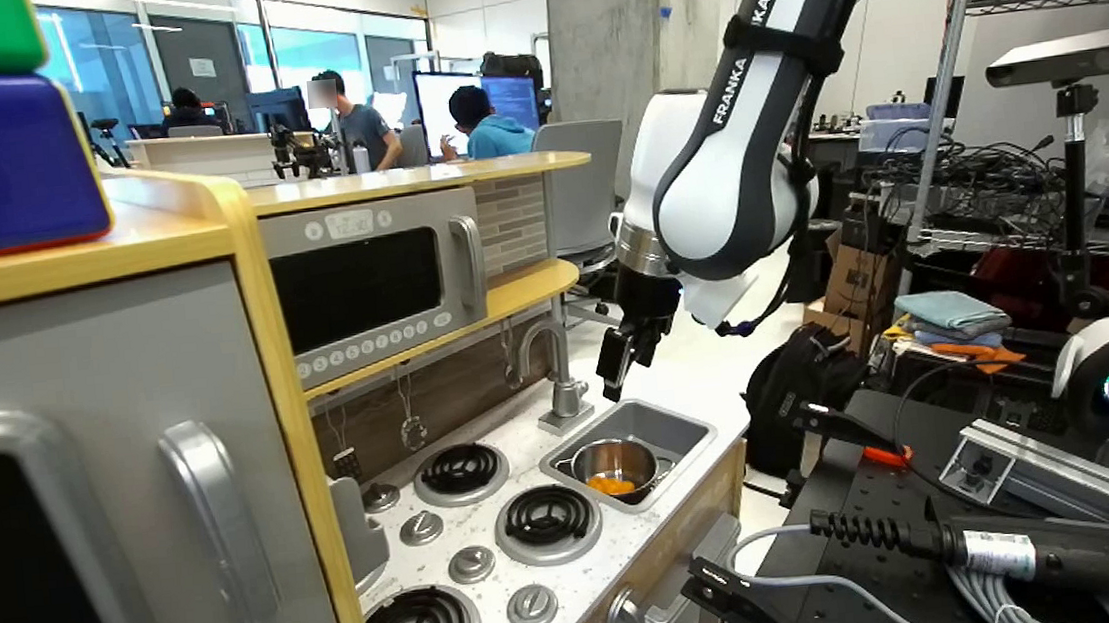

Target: Pick the yellow toy on the stove and put it in the pot

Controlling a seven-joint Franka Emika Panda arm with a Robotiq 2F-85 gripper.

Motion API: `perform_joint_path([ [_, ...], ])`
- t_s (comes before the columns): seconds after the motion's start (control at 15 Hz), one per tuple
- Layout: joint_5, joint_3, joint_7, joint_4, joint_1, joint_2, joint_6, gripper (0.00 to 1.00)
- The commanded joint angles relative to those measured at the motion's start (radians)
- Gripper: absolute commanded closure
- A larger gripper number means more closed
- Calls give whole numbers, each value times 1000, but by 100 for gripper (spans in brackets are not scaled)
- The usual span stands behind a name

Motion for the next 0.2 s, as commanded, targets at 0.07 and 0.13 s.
perform_joint_path([
  [0.07, 43, -9, -34, -2, 16, -2, 0, 0],
  [0.13, 43, -9, -34, -2, 16, -2, 0, 0],
])
